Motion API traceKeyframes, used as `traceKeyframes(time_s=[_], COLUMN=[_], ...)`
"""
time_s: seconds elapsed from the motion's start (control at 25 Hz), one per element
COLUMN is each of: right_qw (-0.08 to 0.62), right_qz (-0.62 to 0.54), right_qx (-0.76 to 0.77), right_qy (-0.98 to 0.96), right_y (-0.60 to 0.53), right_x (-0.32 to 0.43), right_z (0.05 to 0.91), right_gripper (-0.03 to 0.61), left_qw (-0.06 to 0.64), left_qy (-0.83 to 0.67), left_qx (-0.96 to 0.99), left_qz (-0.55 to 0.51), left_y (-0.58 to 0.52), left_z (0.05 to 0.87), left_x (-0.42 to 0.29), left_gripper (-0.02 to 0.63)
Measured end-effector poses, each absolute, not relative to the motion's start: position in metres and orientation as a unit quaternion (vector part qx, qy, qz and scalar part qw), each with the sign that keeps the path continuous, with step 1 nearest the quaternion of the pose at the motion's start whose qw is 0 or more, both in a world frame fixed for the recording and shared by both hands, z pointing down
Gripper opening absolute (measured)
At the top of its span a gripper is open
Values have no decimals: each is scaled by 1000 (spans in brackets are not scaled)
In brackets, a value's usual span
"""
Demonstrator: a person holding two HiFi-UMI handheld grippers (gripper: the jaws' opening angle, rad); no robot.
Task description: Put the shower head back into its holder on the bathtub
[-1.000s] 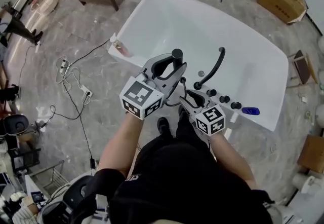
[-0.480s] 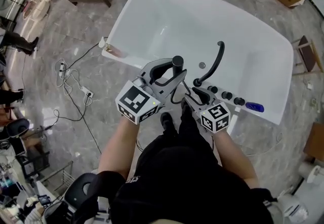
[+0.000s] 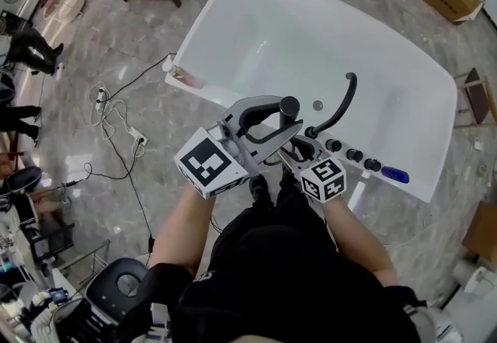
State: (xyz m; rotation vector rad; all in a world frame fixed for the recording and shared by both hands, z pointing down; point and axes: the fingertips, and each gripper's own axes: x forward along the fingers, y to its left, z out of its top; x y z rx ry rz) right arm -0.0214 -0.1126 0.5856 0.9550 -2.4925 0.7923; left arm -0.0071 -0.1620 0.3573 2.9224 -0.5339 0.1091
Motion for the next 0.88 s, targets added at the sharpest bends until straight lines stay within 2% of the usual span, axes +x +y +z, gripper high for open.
traceKeyframes(time_s=[0.12,0.24,0.52,0.88], right_qw=[181,187,218,198], right_qz=[284,288,276,269], right_qx=[340,356,417,490], right_qy=[-878,-869,-838,-805], right_y=[-119,-123,-137,-159], right_x=[-29,-29,7,64], right_z=[590,595,597,579], right_gripper=[174,72,71,71], left_qw=[85,78,66,86], left_qy=[-168,-175,-217,-242], left_qx=[982,980,971,961], left_qz=[33,46,79,104], left_y=[-160,-161,-172,-177], left_z=[356,361,382,411], left_x=[-10,-18,-44,-56], left_gripper=[144,144,149,160])
